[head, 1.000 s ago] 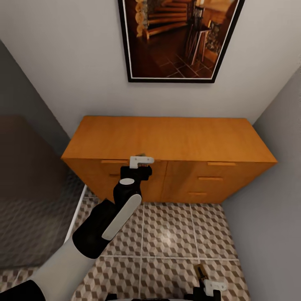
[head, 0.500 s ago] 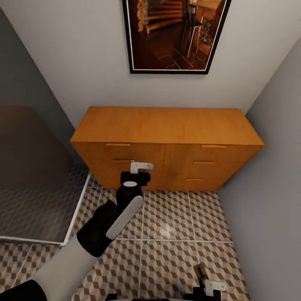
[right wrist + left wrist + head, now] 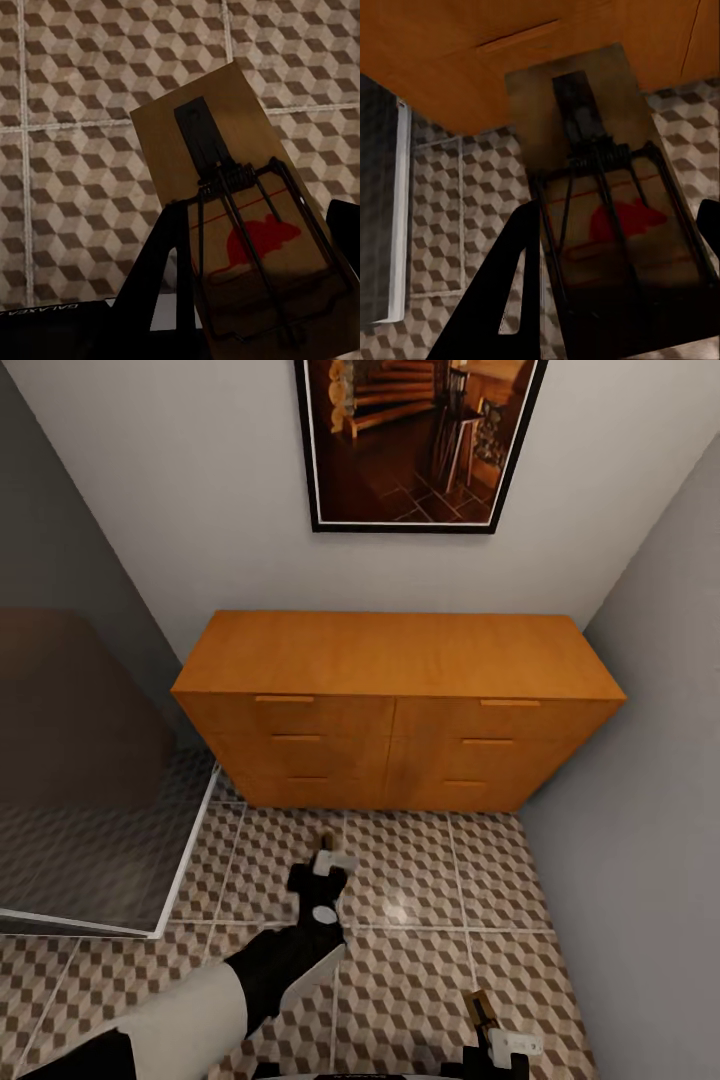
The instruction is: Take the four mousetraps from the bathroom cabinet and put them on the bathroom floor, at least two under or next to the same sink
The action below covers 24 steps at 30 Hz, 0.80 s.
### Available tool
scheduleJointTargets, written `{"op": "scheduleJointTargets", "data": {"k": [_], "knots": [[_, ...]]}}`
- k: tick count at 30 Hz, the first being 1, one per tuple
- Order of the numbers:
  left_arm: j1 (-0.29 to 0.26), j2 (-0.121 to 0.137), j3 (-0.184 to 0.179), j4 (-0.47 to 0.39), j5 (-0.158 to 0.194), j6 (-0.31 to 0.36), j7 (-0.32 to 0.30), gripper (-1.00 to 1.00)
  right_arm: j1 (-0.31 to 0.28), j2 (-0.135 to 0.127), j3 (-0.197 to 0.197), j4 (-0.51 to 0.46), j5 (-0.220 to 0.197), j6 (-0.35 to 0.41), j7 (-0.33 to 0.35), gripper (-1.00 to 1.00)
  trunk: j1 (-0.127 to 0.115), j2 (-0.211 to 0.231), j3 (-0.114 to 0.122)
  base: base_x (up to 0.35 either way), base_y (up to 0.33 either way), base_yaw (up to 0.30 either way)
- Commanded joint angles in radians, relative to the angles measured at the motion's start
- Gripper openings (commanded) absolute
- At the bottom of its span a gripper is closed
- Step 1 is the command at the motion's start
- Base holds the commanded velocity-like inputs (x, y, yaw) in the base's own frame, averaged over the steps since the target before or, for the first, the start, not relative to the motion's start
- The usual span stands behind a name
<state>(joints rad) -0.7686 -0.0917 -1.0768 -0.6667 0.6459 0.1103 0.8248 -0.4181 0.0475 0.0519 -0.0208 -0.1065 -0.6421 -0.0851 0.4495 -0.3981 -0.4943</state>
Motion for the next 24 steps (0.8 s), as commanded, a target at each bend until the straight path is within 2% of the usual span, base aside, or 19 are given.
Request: {"op": "scheduleJointTargets", "data": {"k": [1, 3, 6, 8, 12, 14, 17, 20, 22, 24], "knots": [[0.003, -0.001, -0.028, 0.041, -0.002, -0.032, -0.011, -1.0, -0.001, 0.0, 0.006, 0.001, -0.01, -0.004, 0.0, -1.0, 0.001, -0.002, -0.001, -0.002, 0.0, 0.0], [0.03, -0.005, -0.075, 0.163, 0.008, -0.135, -0.092, -1.0, -0.001, 0.0, 0.006, 0.001, -0.01, -0.004, 0.0, -1.0, 0.001, -0.002, -0.001, -0.001, 0.0, 0.0], [0.08, -0.004, -0.099, 0.26, 0.028, -0.201, -0.191, -1.0, -0.001, -0.001, 0.006, 0.001, -0.01, -0.004, 0.001, -1.0, 0.001, -0.002, -0.001, 0.0, 0.0, 0.0], [0.106, 0.0, -0.103, 0.291, 0.034, -0.248, -0.215, -1.0, -0.001, -0.002, 0.006, 0.001, -0.01, -0.004, 0.0, -1.0, 0.001, -0.002, -0.001, 0.0, 0.0, 0.0], [0.156, 0.009, -0.107, 0.374, 0.038, -0.427, -0.26, -1.0, -0.001, -0.008, 0.006, 0.001, -0.009, -0.005, 0.0, -1.0, 0.001, -0.002, -0.001, 0.0, 0.0, 0.0], [0.188, 0.011, -0.108, 0.445, 0.039, -0.53, -0.323, -1.0, -0.001, -0.011, 0.006, 0.0, -0.008, -0.005, 0.0, -1.0, 0.001, -0.002, -0.001, 0.0, 0.0, 0.0], [0.224, 0.013, -0.108, 0.539, 0.04, -0.624, -0.402, -1.0, -0.001, -0.017, 0.007, 0.0, -0.007, -0.006, 0.0, -1.0, 0.001, -0.002, -0.001, 0.0, 0.0, 0.0], [0.25, 0.014, -0.108, 0.608, 0.042, -0.711, -0.439, -1.0, -0.001, -0.019, 0.008, 0.0, -0.004, -0.007, 0.001, -1.0, 0.001, -0.002, -0.001, 0.0, 0.0, 0.0], [0.269, 0.016, -0.107, 0.654, 0.043, -0.78, -0.452, -1.0, -0.001, -0.02, 0.011, 0.0, 0.012, -0.007, 0.001, -1.0, 0.001, -0.002, -0.001, 0.0, 0.0, 0.0], [0.293, 0.019, -0.107, 0.698, 0.043, -0.849, -0.46, -1.0, -0.001, -0.021, 0.017, 0.001, 0.052, -0.008, 0.001, -1.0, 0.001, -0.002, -0.001, 0.0, 0.0, 0.0]]}}
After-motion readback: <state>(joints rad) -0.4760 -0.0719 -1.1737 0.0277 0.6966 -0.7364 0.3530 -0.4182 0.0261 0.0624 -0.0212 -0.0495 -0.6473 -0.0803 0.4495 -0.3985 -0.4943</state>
